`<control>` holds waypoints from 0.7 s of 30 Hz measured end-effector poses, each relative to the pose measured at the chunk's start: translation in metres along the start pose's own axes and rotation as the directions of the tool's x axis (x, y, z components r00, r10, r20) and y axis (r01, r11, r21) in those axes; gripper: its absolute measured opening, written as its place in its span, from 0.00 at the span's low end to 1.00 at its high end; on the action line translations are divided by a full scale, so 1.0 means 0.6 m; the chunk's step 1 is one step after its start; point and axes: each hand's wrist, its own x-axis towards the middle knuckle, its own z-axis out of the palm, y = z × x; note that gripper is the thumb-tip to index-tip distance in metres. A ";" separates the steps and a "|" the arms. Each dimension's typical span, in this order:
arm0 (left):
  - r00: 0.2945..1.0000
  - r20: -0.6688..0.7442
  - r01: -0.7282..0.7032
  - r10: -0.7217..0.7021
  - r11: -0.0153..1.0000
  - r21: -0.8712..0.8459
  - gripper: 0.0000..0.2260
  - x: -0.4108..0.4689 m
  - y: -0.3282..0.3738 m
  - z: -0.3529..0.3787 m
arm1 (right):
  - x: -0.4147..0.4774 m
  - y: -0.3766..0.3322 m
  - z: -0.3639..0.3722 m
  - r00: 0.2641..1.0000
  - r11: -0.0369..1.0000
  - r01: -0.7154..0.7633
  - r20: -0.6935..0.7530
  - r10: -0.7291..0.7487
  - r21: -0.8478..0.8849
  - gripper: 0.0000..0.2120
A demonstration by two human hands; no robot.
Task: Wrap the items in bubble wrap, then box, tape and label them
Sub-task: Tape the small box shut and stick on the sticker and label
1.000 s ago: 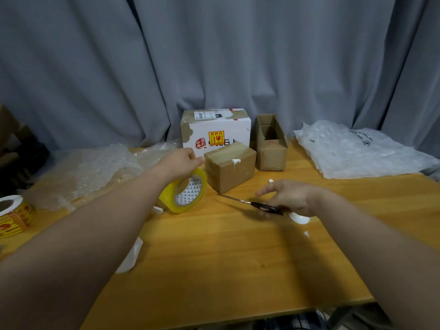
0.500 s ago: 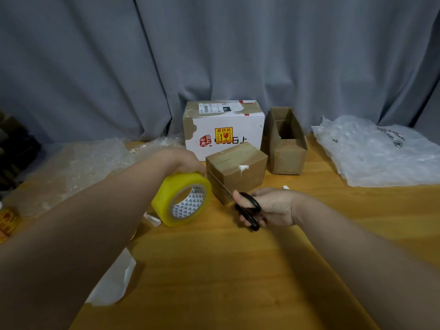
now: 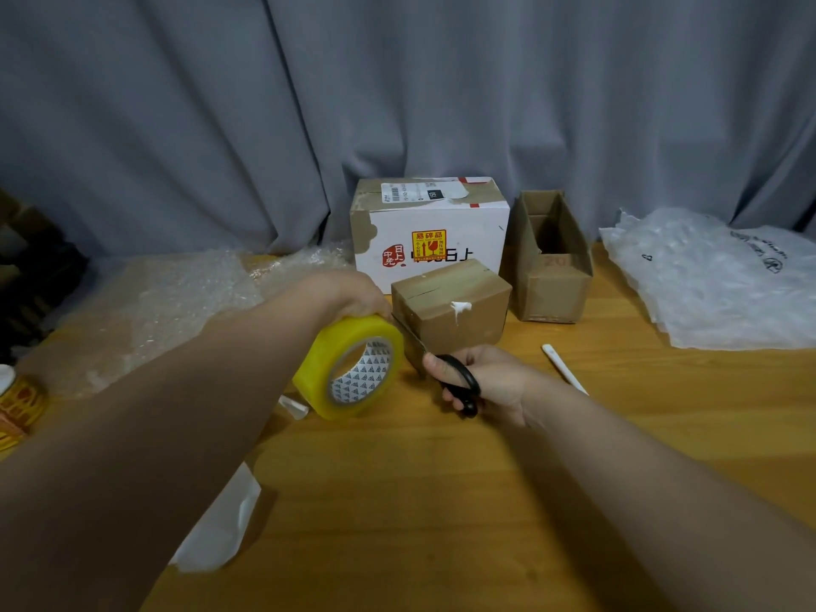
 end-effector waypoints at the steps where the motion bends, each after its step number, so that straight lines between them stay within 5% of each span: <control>1: 1.000 -0.006 0.002 -0.002 1.000 0.001 0.11 0.001 -0.002 0.001 | 0.002 0.003 -0.001 1.000 1.000 0.002 -0.014 -0.002 -0.011 0.25; 11: 0.991 -0.137 -0.013 -0.008 0.989 -0.148 0.08 -0.037 -0.025 0.002 | 0.003 -0.021 -0.026 0.995 0.943 -0.037 -0.098 0.004 -0.332 0.19; 14: 0.978 -0.197 -0.101 0.060 0.973 -0.207 0.03 -0.062 -0.040 0.008 | 0.006 -0.025 -0.021 0.987 0.662 -0.119 -0.162 -0.003 -0.740 0.28; 16: 0.966 -0.237 -0.178 0.108 0.937 -0.301 0.04 -0.077 -0.049 0.018 | 0.003 -0.027 -0.013 0.982 0.531 -0.144 -0.185 -0.026 -0.835 0.33; 18: 0.947 -0.296 -0.239 0.128 0.895 -0.377 0.03 -0.092 -0.054 0.030 | -0.004 -0.033 -0.007 0.981 0.459 -0.149 -0.191 -0.045 -0.876 0.32; 21: 0.905 -0.411 -0.317 0.110 0.818 -0.479 0.03 -0.115 -0.058 0.050 | -0.012 -0.037 0.001 0.971 0.156 -0.088 -0.120 -0.206 -0.984 0.22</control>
